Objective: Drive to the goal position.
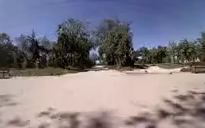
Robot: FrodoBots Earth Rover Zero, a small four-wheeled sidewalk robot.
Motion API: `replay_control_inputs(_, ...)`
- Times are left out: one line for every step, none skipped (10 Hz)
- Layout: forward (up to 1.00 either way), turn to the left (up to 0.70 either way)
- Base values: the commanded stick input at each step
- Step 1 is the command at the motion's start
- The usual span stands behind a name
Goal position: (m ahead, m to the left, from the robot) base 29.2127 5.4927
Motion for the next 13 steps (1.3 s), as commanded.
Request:
replay_control_inputs(0.7,0.01)
replay_control_inputs(0.7,0.01)
replay_control_inputs(0.7,0.01)
replay_control_inputs(0.7,0.01)
replay_control_inputs(0.7,0.01)
replay_control_inputs(0.7,0.01)
replay_control_inputs(0.7,0.01)
replay_control_inputs(0.7,0.01)
replay_control_inputs(0.7,0.01)
replay_control_inputs(0.7,0.01)
replay_control_inputs(0.7,0.01)
replay_control_inputs(0.7,0.01)
replay_control_inputs(0.7,0.01)
